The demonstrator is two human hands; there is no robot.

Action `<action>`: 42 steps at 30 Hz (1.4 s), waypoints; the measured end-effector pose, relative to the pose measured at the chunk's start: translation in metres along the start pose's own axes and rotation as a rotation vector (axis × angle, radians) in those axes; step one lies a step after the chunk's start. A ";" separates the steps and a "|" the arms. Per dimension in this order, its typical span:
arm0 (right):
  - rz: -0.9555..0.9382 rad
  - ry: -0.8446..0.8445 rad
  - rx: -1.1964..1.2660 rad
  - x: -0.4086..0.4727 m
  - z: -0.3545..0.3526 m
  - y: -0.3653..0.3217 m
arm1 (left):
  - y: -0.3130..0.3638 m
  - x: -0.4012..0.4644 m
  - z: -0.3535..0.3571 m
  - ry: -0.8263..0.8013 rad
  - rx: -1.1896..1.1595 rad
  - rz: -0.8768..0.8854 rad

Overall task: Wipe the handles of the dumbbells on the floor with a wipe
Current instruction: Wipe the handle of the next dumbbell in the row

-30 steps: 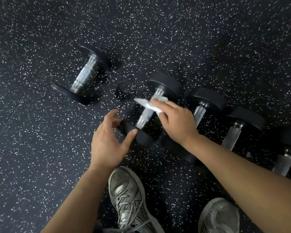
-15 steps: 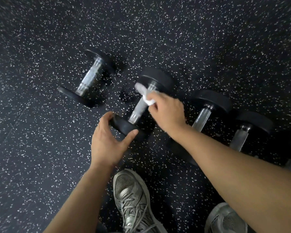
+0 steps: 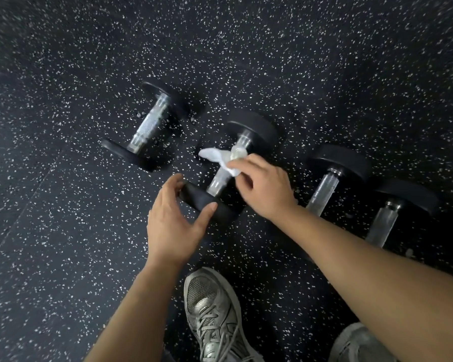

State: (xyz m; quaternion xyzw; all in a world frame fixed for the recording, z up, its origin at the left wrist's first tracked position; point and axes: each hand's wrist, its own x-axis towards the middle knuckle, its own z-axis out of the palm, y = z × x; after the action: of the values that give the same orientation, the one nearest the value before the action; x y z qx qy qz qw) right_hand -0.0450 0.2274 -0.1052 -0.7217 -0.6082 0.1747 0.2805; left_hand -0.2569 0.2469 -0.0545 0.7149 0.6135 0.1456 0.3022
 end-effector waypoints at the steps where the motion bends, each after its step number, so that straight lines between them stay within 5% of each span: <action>1: -0.053 -0.080 0.037 -0.003 -0.002 -0.003 | -0.001 0.001 0.000 0.018 -0.006 -0.004; 5: -0.153 -0.179 0.044 -0.006 0.001 -0.006 | -0.003 0.003 -0.002 0.045 -0.027 -0.033; 10: 0.144 -0.101 -0.092 0.009 0.003 0.008 | -0.005 0.007 -0.005 0.013 -0.004 -0.044; 17: -0.257 -0.380 -0.076 0.000 -0.006 0.005 | -0.001 0.007 -0.005 0.073 0.020 0.012; 22: -0.070 -0.303 -0.127 0.008 0.006 -0.004 | -0.004 0.010 -0.008 0.094 0.011 -0.009; 27: -0.244 -0.455 -0.042 0.003 0.008 -0.010 | -0.007 0.014 -0.010 0.081 -0.008 -0.029; 33: -0.100 -0.061 -0.052 0.007 0.004 -0.008 | -0.008 0.015 -0.009 0.095 -0.030 -0.042; 37: -0.015 0.005 -0.146 0.012 0.005 -0.008 | -0.003 0.011 -0.007 0.102 -0.017 -0.020; 42: -0.012 0.008 0.172 0.017 0.003 -0.018 | 0.002 0.008 -0.005 0.083 -0.004 0.027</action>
State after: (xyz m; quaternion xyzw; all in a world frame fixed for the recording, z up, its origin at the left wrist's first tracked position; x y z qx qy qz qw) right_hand -0.0579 0.2469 -0.0948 -0.6920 -0.5942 0.2217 0.3448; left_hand -0.2569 0.2557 -0.0504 0.7157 0.6157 0.1804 0.2760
